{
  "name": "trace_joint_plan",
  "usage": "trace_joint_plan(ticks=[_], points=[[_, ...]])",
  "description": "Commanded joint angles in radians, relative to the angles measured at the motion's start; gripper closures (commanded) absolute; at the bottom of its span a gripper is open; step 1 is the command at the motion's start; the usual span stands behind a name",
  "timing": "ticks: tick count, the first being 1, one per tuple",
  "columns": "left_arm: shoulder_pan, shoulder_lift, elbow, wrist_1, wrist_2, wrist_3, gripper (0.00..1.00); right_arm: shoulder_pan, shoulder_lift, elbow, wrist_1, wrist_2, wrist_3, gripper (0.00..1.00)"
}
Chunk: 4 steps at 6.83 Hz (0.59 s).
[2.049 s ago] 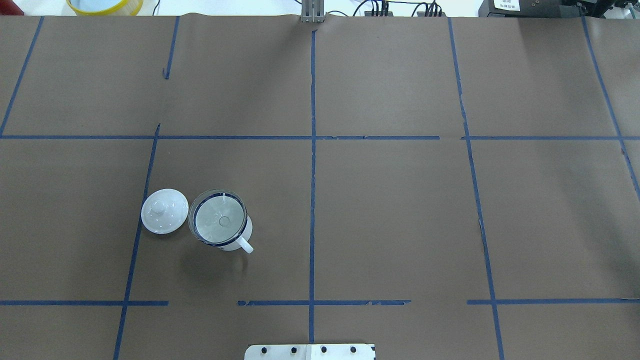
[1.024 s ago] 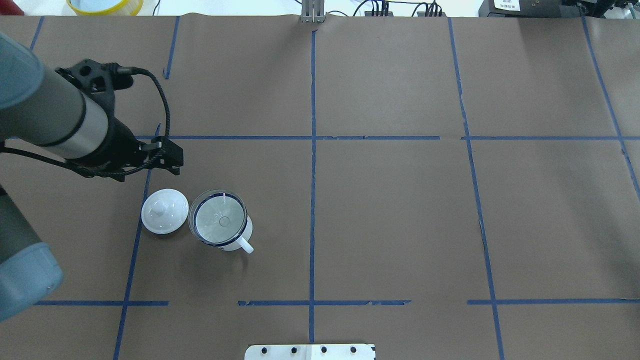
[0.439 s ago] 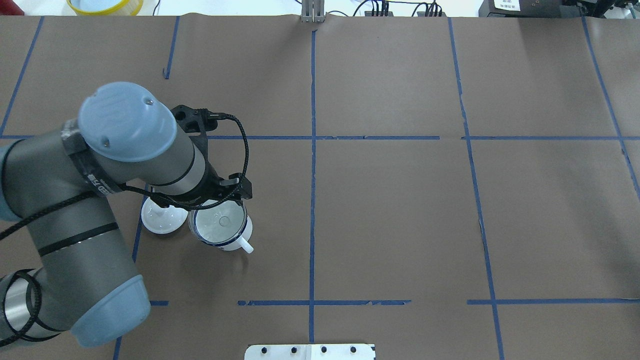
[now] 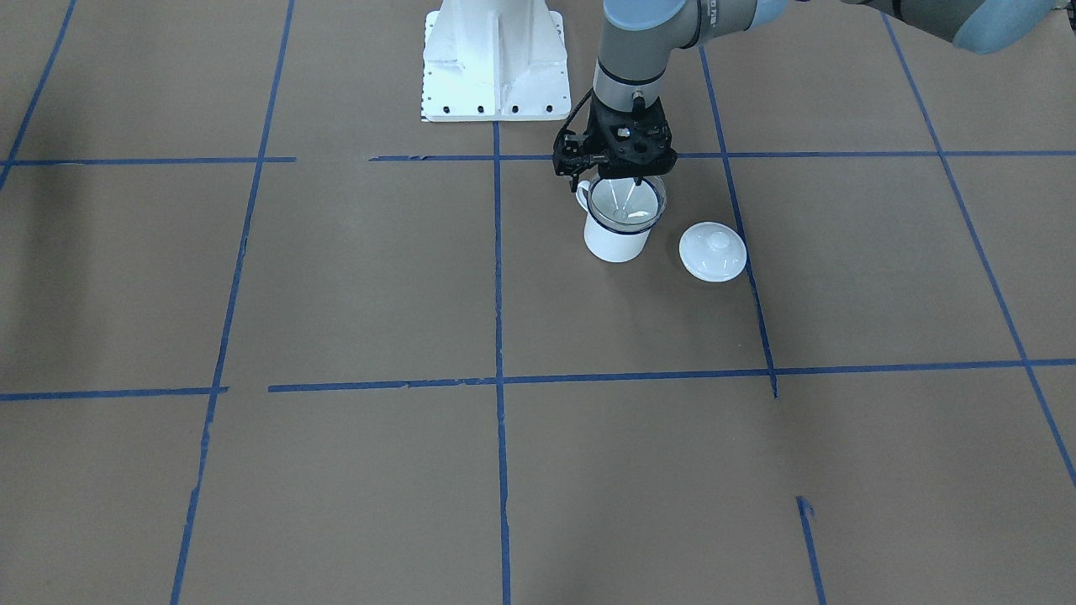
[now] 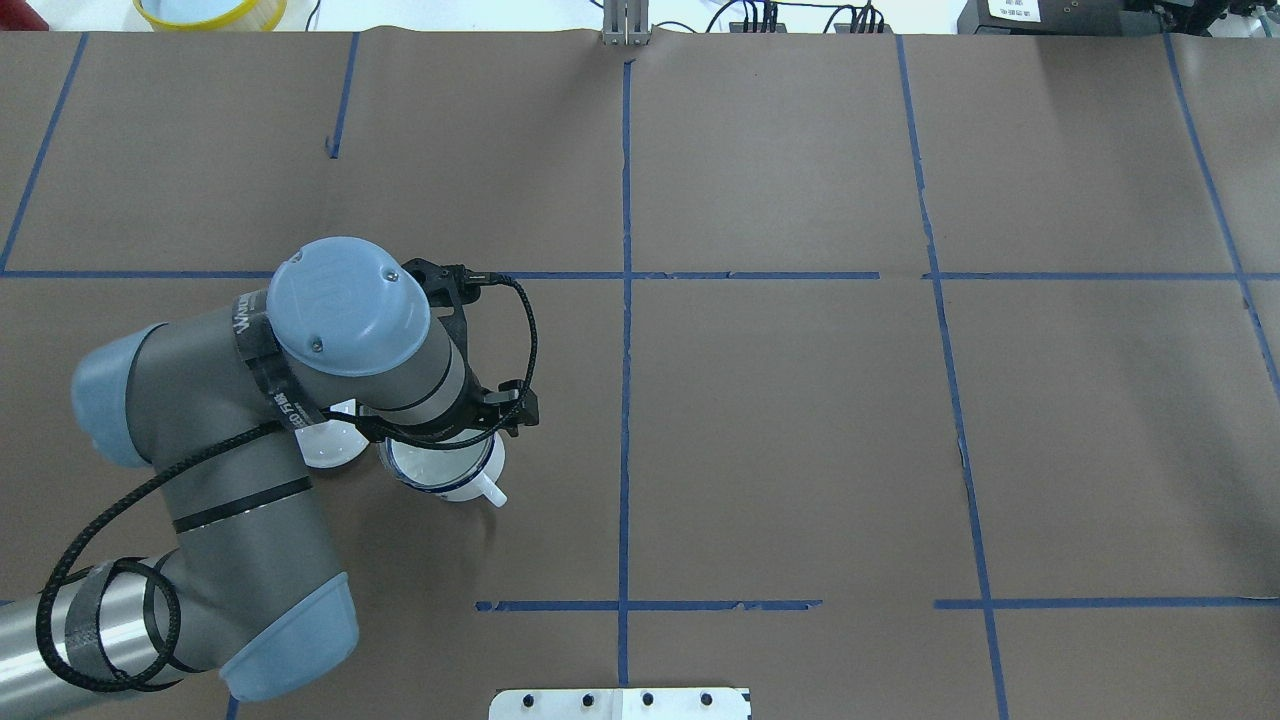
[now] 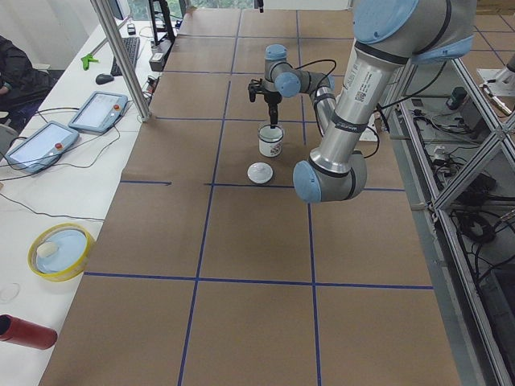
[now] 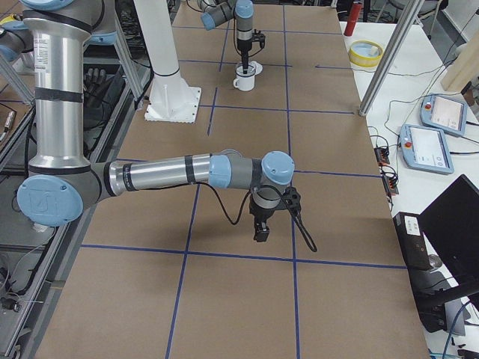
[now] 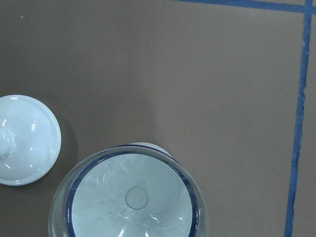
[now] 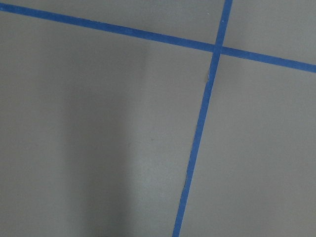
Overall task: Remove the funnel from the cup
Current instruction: 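Lower the left gripper and close it on the funnel rim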
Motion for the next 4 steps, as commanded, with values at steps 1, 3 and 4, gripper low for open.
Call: trace_joint_plan(ticks=[1,3,4], points=[[0.019,-0.003,0.023,-0.031,0.030,-0.014,0.09,0.000,0.000,0.000,-0.002,0.000,0.000,0.00],[0.019,-0.002,0.043,-0.040,0.034,-0.012,0.59,0.000,0.000,0.000,0.000,0.000,0.000,0.00],[0.019,-0.003,0.042,-0.040,0.035,-0.014,0.88,0.000,0.000,0.000,0.000,0.000,0.000,0.00]])
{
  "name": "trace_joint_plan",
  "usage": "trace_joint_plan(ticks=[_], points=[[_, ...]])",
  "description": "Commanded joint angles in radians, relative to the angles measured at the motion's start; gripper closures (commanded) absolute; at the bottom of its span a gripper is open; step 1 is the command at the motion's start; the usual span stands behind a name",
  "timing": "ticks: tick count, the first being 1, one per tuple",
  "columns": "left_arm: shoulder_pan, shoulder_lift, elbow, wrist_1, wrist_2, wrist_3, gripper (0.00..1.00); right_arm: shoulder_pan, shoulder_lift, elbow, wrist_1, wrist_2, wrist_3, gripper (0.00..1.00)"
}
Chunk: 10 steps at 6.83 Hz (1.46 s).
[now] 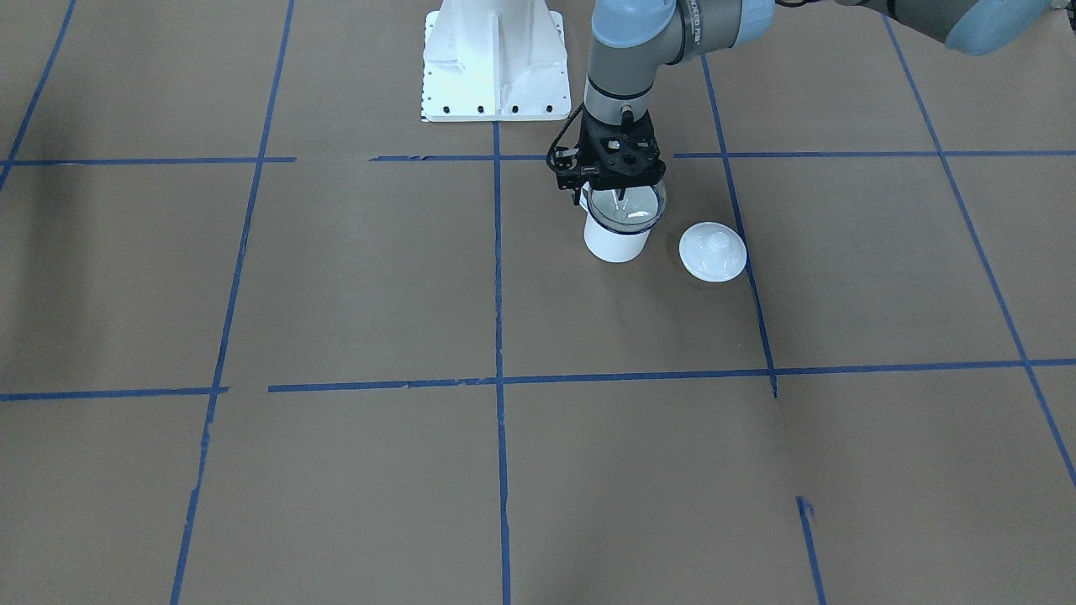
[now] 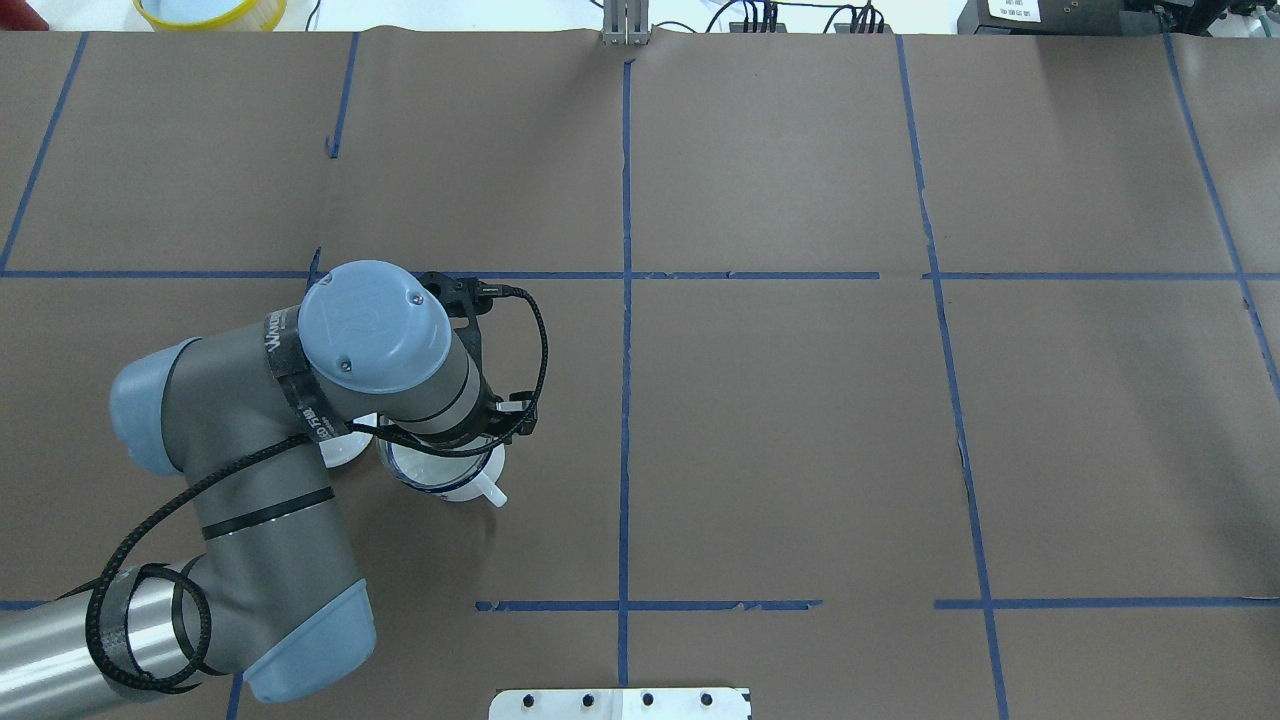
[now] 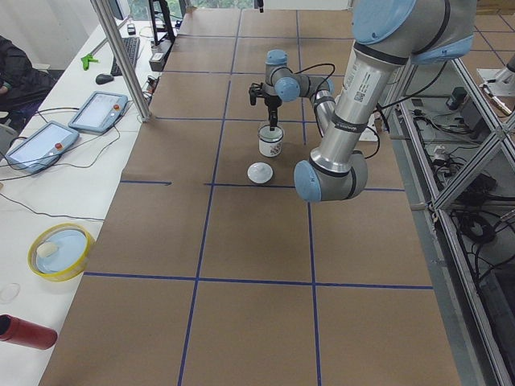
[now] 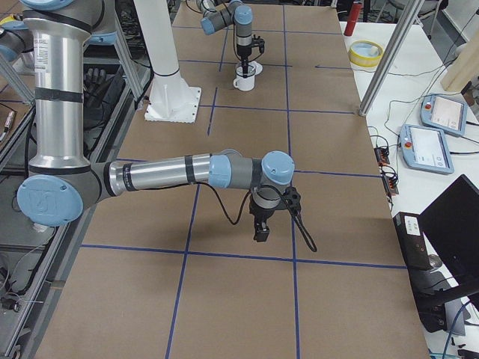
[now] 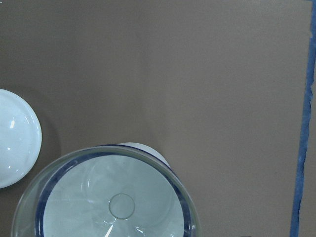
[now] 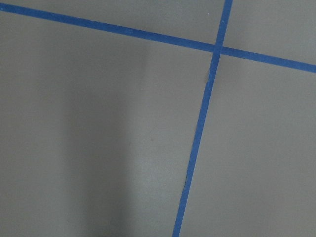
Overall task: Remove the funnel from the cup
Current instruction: 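Lower the left gripper and close it on the funnel rim, then lift the glass funnel out of the mug with the left gripper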
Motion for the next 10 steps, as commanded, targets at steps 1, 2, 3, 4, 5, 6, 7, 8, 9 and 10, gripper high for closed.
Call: trace_joint_plan(ticks=[1,2,3,4,5,6,7,8,9,10], points=[[0.001,-0.003,-0.003,-0.001,0.001,-0.001,1.00,0.000,0.000,0.000,0.000,0.000,0.000,0.00],[-0.001,-0.012,-0.020,0.002,-0.002,-0.001,1.00,0.000,0.000,0.000,0.000,0.000,0.000,0.00],[-0.004,-0.015,-0.064,0.013,-0.004,-0.001,1.00,0.000,0.000,0.000,-0.001,0.000,0.000,0.00],[-0.008,-0.015,-0.108,0.037,-0.005,-0.001,1.00,0.000,0.000,0.000,0.000,0.000,0.000,0.00],[-0.040,-0.013,-0.156,0.060,-0.040,0.000,1.00,0.000,0.000,0.000,0.000,0.000,0.000,0.00],[-0.141,-0.012,-0.187,0.065,-0.092,0.002,1.00,0.000,0.000,0.000,0.000,0.000,0.000,0.00],[-0.216,-0.013,-0.207,0.063,-0.114,-0.001,1.00,0.000,0.000,0.000,0.000,0.000,0.000,0.00],[-0.249,-0.013,-0.210,0.048,-0.113,-0.039,1.00,0.000,0.000,0.000,0.000,0.000,0.000,0.00],[-0.318,-0.007,-0.180,-0.070,-0.101,-0.166,1.00,0.000,0.002,0.000,0.000,0.000,0.000,0.00],[-0.370,-0.003,-0.131,-0.207,-0.046,-0.253,1.00,0.000,0.000,0.000,0.000,0.000,0.000,0.00]])
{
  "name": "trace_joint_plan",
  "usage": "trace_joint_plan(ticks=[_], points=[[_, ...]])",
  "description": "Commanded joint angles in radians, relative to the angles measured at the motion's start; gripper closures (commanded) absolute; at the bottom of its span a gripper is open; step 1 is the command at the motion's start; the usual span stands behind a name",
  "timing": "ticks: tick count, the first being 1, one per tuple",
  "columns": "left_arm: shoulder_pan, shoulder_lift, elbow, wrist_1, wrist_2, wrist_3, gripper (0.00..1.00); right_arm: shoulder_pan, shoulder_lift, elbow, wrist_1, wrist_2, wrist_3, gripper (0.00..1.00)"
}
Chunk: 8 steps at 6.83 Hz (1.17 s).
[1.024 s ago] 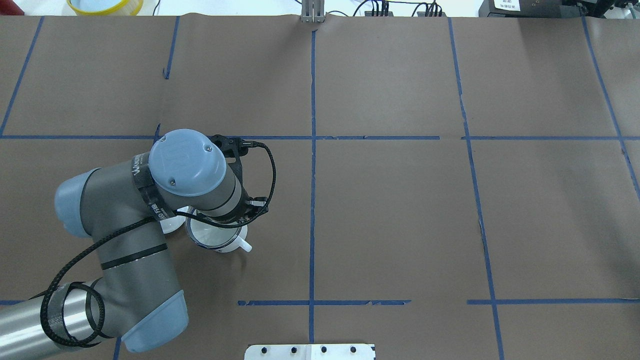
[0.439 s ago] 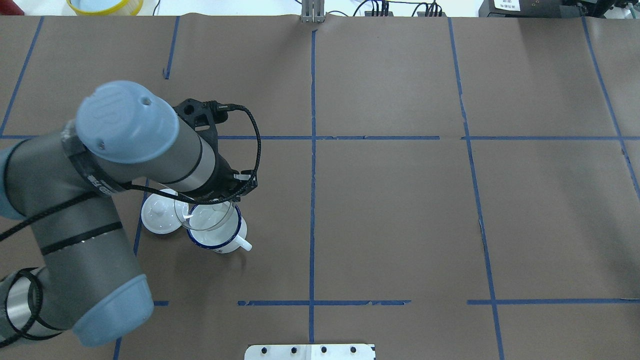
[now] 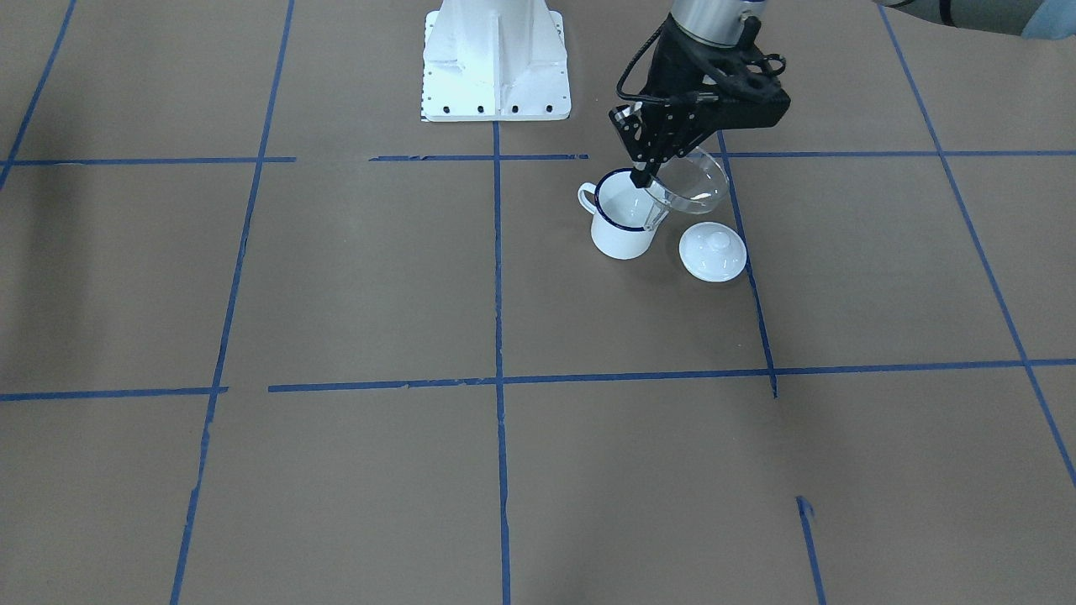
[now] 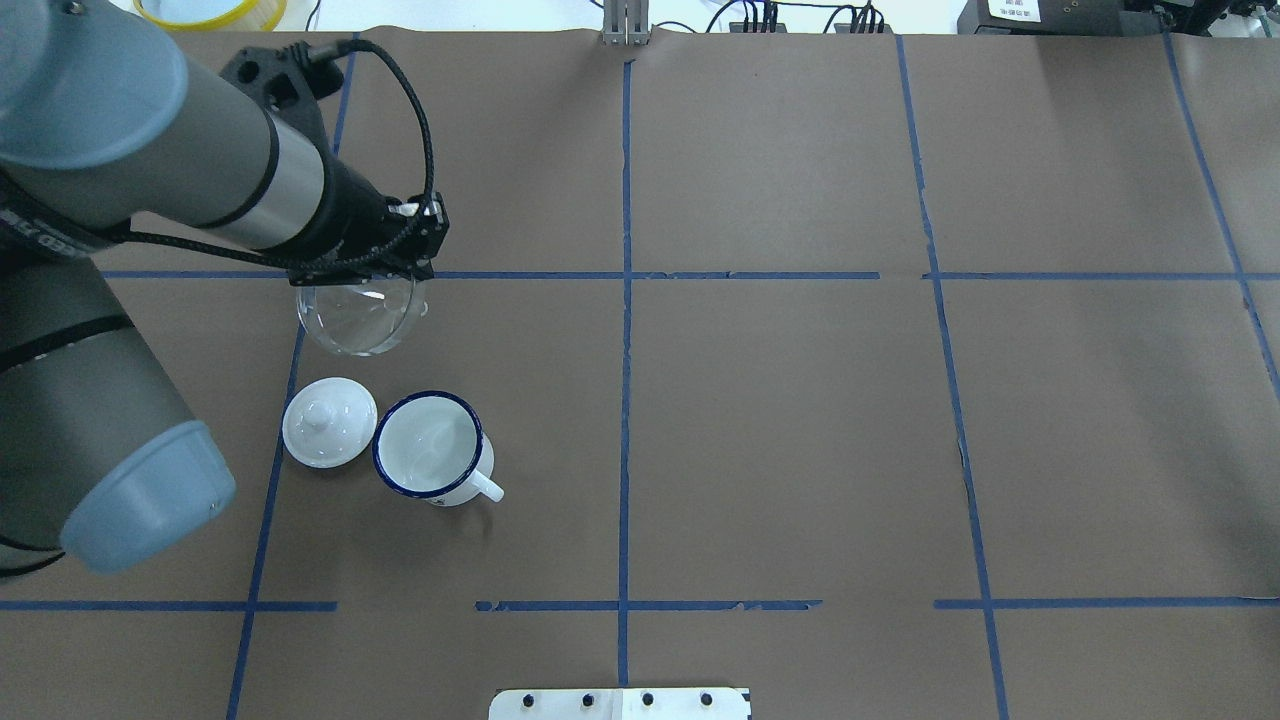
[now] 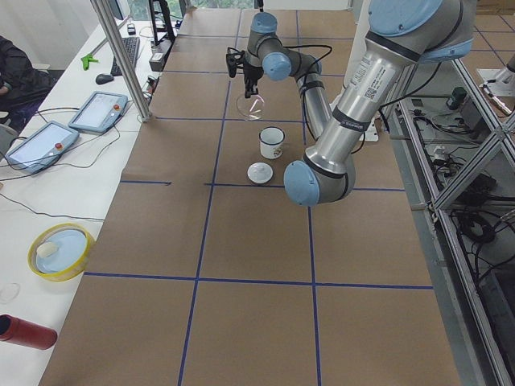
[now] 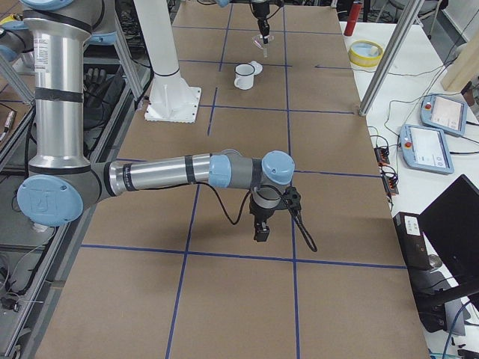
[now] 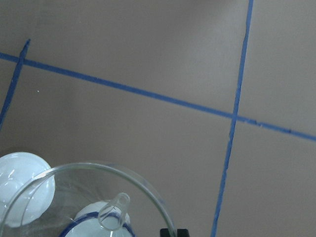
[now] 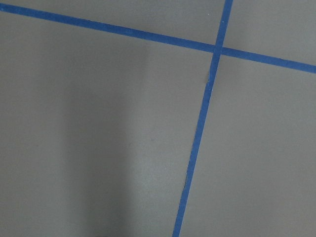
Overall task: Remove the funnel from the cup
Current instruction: 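Lift the glass funnel out of the mug with the left gripper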
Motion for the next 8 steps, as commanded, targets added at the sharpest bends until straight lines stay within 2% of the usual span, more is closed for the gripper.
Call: trace_joint_plan(ticks=[1,2,4,6,7,8], points=[[-0.074,0.007,0.116,-0.262,0.158,-0.256,1.00,0.000,0.000,0.000,0.000,0.000,0.000,0.00],[-0.071,0.008,0.220,-0.407,0.287,-0.424,1.00,0.000,0.000,0.000,-0.002,0.000,0.000,0.00],[-0.068,0.010,0.391,-0.616,0.454,-0.649,1.00,0.000,0.000,0.000,0.000,0.000,0.000,0.00],[-0.044,0.010,0.611,-0.874,0.612,-0.818,1.00,0.000,0.000,0.000,0.000,0.000,0.000,0.00],[-0.004,0.008,0.682,-0.934,0.716,-0.835,1.00,0.000,0.001,0.000,0.000,0.000,0.000,0.00],[0.052,0.005,0.738,-0.938,0.783,-0.837,1.00,0.000,0.000,0.000,0.000,0.000,0.000,0.00]])
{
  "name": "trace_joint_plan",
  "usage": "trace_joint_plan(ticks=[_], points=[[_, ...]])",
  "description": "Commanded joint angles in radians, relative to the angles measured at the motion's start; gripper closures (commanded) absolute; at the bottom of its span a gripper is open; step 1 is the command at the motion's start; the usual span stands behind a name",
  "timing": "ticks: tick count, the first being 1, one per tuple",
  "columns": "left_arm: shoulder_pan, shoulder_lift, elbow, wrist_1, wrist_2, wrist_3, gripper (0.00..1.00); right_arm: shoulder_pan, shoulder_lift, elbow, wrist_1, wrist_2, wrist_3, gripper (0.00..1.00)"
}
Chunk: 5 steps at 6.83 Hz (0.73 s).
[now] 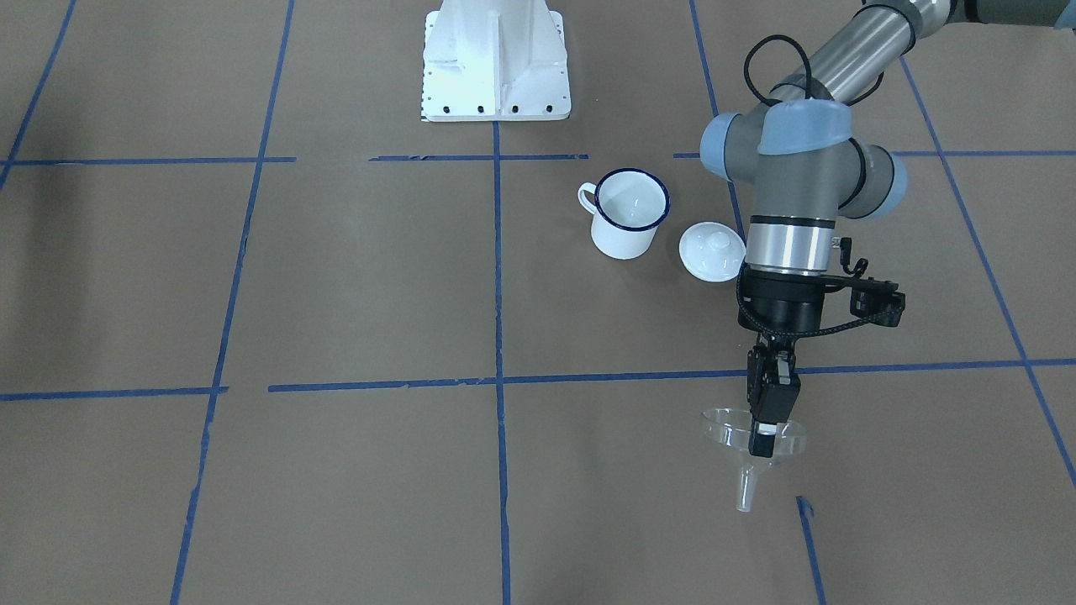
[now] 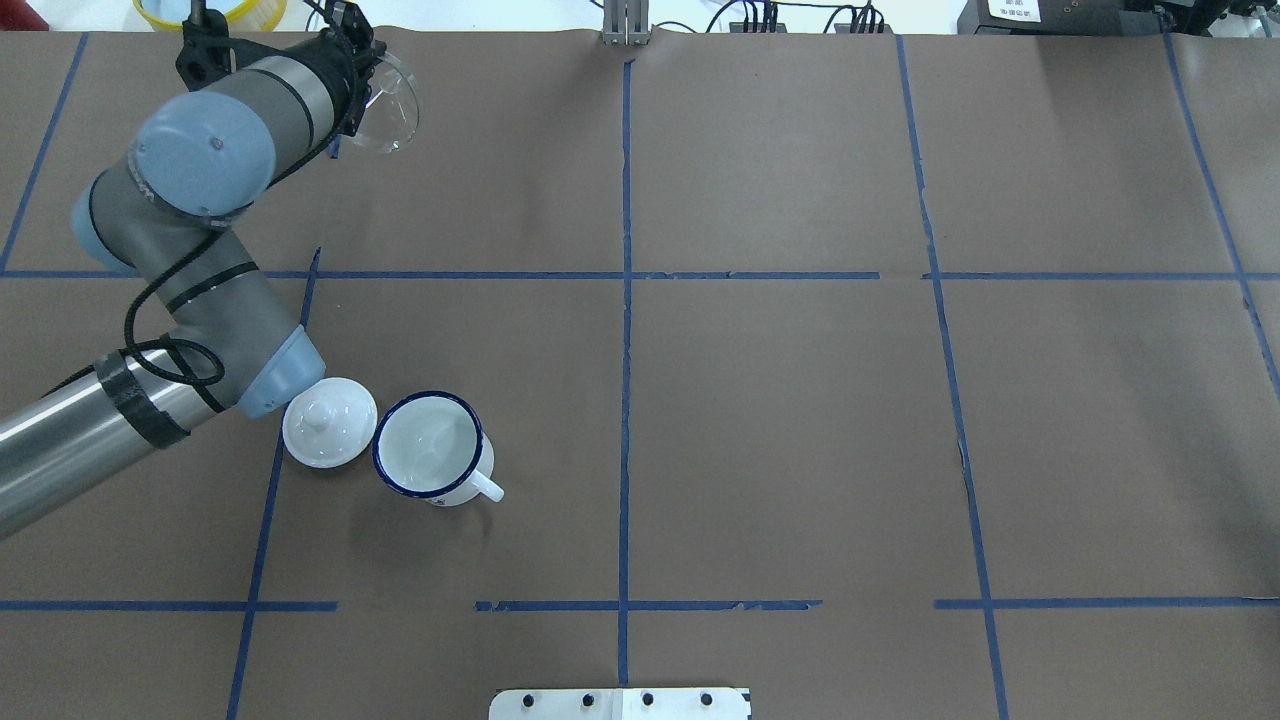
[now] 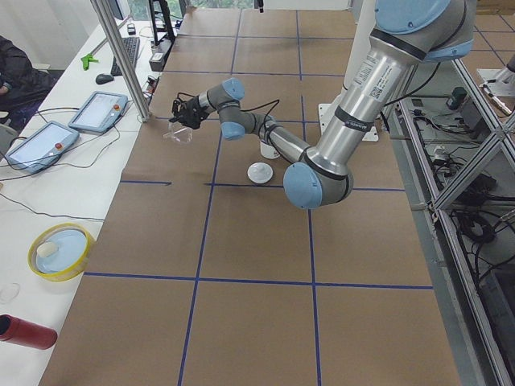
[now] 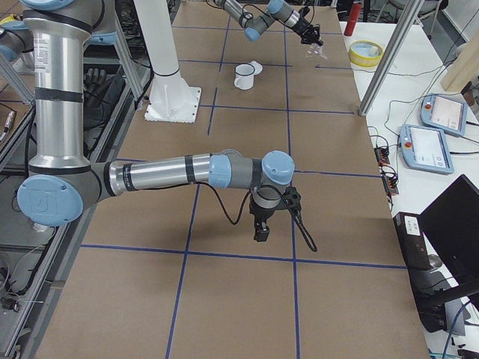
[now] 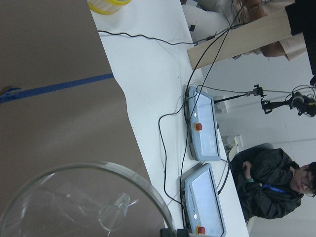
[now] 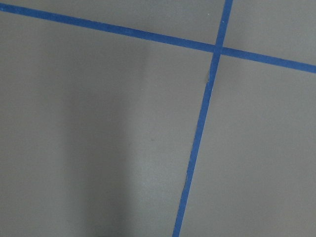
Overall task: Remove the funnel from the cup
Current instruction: 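Carry the funnel farther from the robot with the left gripper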
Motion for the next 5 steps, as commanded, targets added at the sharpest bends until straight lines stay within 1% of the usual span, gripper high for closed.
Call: trace_joint_plan(ticks=[1,2,3,4,5], points=[[0.081,-0.003,0.092,-0.037,0.117,-0.018,1.00,0.000,-0.001,0.000,0.000,0.000,0.000,0.00],[0.109,-0.003,0.095,-0.029,0.121,-0.017,1.00,0.000,-0.001,0.000,-0.002,0.000,0.000,0.00],[0.118,-0.003,0.095,-0.027,0.140,-0.018,1.00,0.000,-0.001,0.000,0.000,0.000,0.000,0.00],[0.118,-0.003,0.107,-0.027,0.141,-0.023,1.00,0.000,-0.001,0.000,0.000,0.000,0.000,0.00],[0.118,-0.001,0.108,-0.027,0.139,-0.011,0.75,0.000,-0.001,0.000,0.000,0.000,0.000,0.00]])
